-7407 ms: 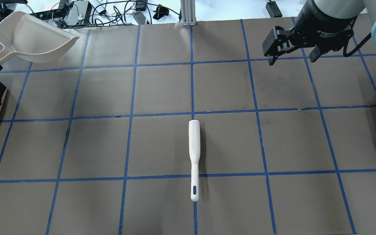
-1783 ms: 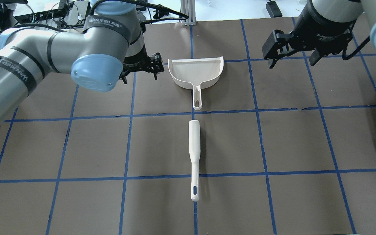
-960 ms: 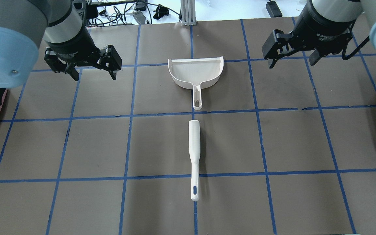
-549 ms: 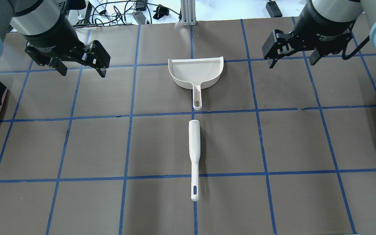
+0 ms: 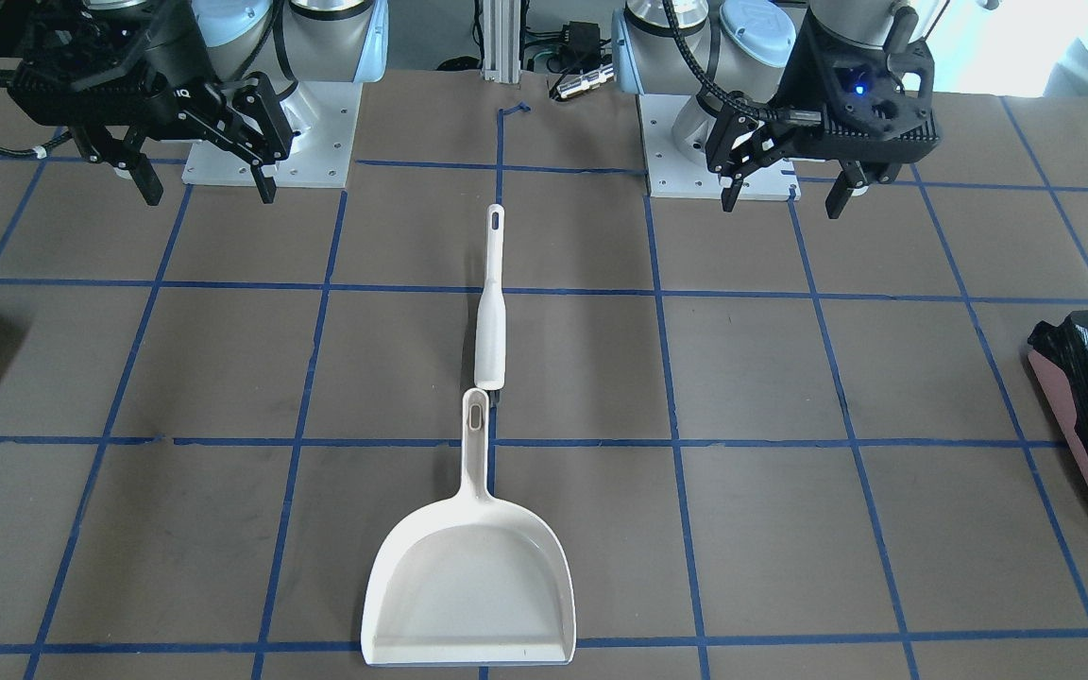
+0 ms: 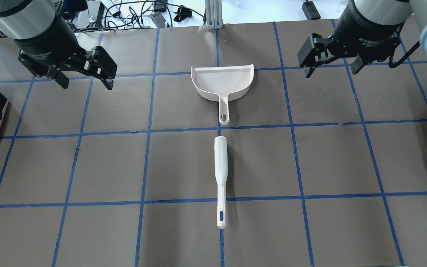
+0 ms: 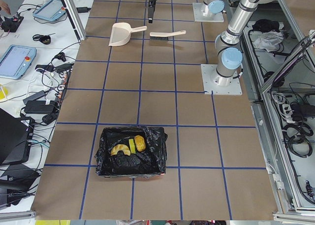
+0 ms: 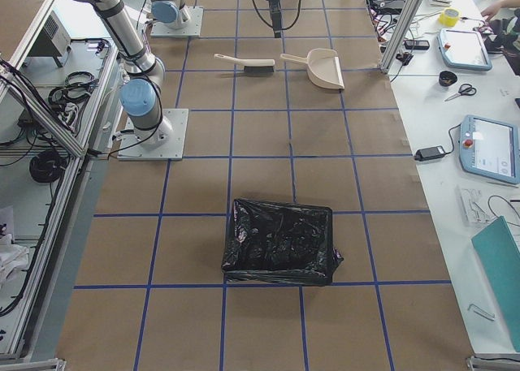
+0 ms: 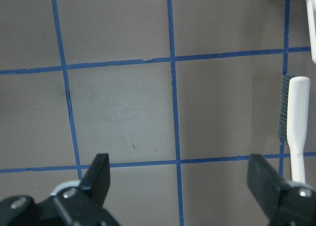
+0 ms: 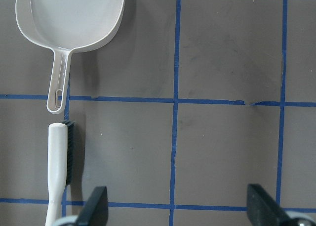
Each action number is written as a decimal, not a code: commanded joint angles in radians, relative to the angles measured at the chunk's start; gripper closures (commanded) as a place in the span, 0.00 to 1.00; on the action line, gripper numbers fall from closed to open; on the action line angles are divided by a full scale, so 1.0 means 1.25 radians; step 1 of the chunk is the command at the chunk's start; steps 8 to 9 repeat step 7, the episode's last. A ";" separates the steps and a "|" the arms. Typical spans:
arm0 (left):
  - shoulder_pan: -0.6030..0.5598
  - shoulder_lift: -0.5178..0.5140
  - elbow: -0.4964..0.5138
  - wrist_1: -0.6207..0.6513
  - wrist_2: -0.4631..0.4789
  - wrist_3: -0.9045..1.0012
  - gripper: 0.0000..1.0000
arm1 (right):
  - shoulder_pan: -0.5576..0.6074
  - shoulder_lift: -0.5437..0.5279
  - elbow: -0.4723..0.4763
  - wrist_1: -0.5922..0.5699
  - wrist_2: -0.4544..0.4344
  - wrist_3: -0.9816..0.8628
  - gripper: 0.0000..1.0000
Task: Sweep and dump trash in nearest bin
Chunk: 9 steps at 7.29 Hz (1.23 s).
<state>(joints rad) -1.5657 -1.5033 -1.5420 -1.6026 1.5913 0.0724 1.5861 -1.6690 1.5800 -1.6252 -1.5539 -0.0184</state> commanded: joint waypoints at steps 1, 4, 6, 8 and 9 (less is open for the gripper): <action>-0.002 0.005 -0.008 -0.003 0.001 -0.005 0.00 | 0.000 0.000 0.000 -0.001 0.000 -0.001 0.00; 0.001 0.015 -0.012 -0.004 0.003 -0.004 0.00 | 0.000 0.000 0.000 0.001 0.000 -0.002 0.00; 0.003 0.020 -0.012 -0.016 0.008 -0.001 0.00 | 0.000 0.000 0.000 0.001 0.000 -0.004 0.00; 0.011 0.020 -0.013 -0.015 0.007 0.002 0.00 | 0.000 0.000 0.000 0.001 0.000 -0.004 0.00; 0.011 0.020 -0.013 -0.015 0.007 0.002 0.00 | 0.000 0.000 0.000 0.001 0.000 -0.004 0.00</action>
